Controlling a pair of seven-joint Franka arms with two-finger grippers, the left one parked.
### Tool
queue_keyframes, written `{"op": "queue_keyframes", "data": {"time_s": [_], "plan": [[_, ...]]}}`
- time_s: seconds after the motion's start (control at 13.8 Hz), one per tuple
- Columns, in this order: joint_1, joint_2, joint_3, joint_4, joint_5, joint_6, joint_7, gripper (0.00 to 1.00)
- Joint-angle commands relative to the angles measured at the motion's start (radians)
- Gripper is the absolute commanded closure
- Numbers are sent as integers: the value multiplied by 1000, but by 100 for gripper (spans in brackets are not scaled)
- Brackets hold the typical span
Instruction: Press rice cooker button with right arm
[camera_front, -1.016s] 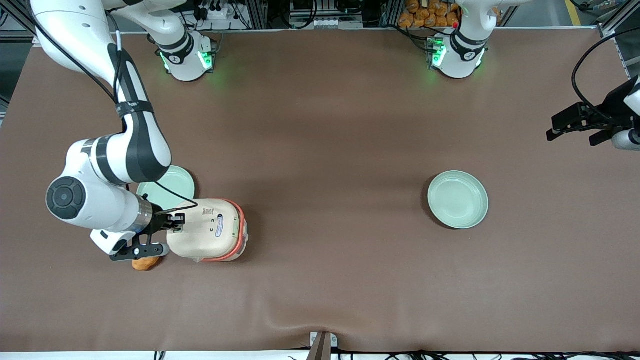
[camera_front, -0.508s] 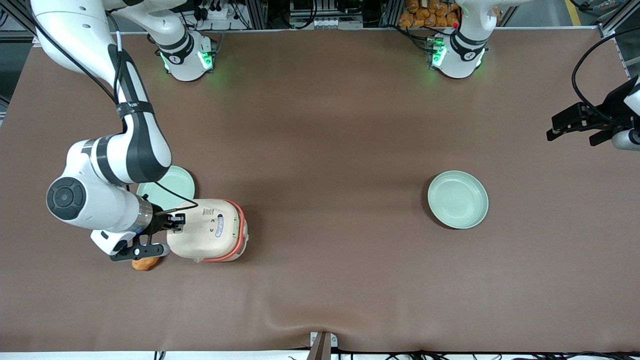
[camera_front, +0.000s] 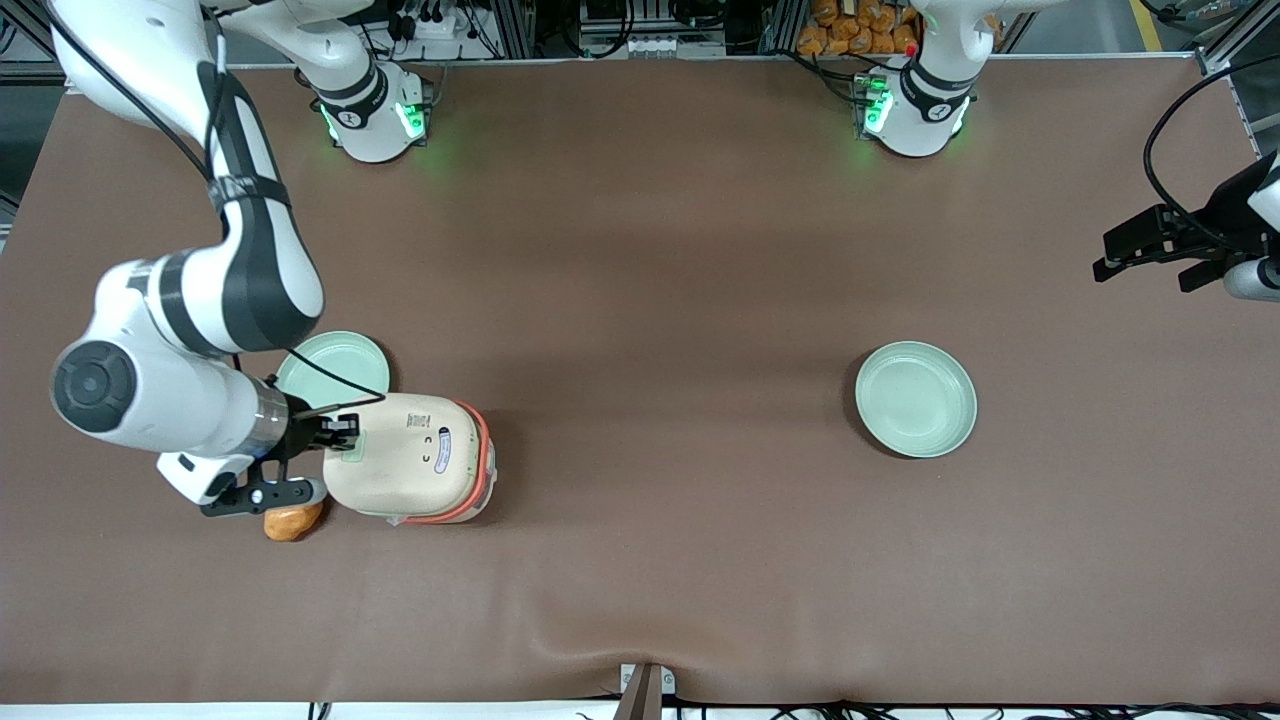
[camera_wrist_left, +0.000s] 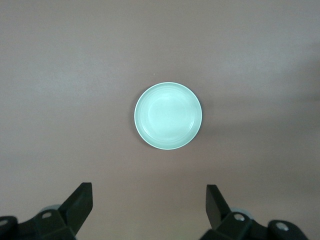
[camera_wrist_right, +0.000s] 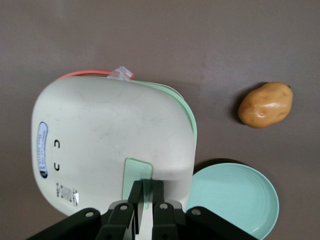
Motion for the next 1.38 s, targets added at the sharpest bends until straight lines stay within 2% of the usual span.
{"op": "queue_keyframes", "data": {"time_s": [0.0,0.15,0.29,0.65,0.94,1.16,1.31], "plan": [[4,-71,-4,-9,16,-35,-9,73],[2,-111,-4,-9,16,-83,-9,59],[2,-144,-3,-7,16,-127,-7,48],[-13,-240,-4,-7,8,-239,-7,3],[-74,-318,-6,-18,-3,-342,-9,0],[-125,-378,-7,-21,-50,-435,-30,0],[-162,-406,-9,-21,-52,-477,-55,0]]}}
